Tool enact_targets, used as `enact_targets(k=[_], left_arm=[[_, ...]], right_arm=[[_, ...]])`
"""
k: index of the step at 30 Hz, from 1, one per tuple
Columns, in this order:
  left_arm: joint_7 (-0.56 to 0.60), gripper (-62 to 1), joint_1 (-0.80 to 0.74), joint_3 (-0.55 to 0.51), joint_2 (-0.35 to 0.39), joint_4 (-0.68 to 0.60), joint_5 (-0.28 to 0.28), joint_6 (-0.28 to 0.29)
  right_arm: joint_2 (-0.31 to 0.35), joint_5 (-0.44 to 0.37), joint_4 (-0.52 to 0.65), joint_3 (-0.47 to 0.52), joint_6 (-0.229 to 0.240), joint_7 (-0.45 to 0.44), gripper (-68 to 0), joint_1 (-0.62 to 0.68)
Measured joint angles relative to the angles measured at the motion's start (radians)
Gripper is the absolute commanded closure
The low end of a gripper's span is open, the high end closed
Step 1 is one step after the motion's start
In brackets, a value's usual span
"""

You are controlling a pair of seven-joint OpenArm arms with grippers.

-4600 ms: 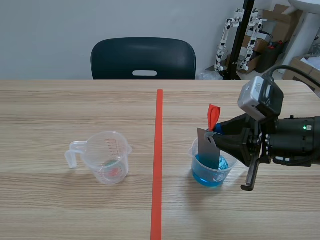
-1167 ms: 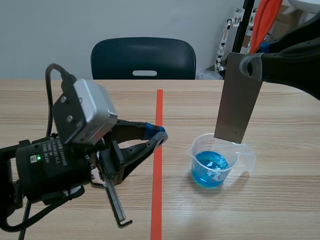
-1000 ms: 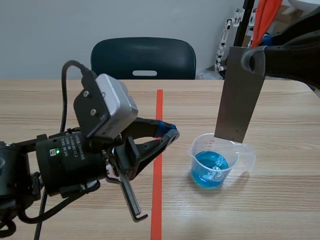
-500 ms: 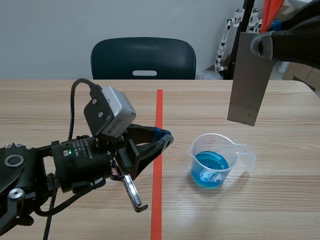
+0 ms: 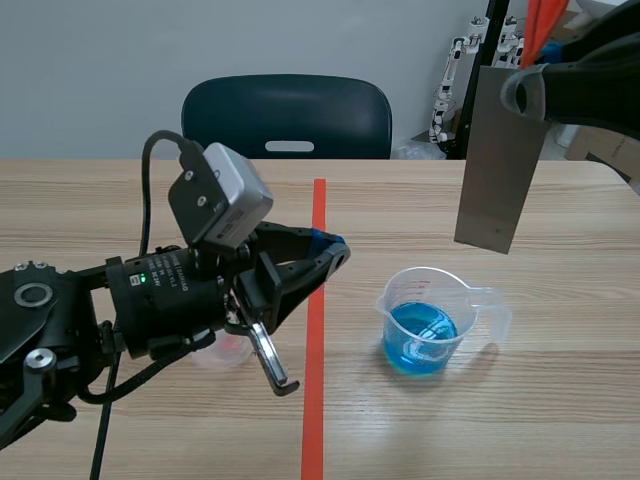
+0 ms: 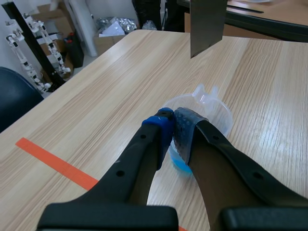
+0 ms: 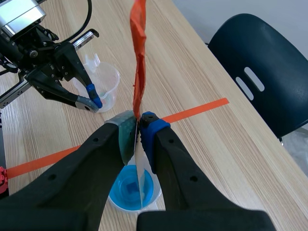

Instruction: Do the redox reaction experiment. raise the plate out of the solution

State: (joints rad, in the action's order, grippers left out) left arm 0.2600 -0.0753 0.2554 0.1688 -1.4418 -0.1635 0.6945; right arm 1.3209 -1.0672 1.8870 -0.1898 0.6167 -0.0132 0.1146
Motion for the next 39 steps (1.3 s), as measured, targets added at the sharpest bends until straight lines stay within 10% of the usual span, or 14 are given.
enact_targets(k=[39], left_arm=[[-0.002, -4.1, 0.051, 0.095, 0.0, 0.0, 0.012, 0.0]], right_arm=[[-0.002, 0.0, 0.0, 0.0, 0.0, -0.001, -0.6, 0.0]])
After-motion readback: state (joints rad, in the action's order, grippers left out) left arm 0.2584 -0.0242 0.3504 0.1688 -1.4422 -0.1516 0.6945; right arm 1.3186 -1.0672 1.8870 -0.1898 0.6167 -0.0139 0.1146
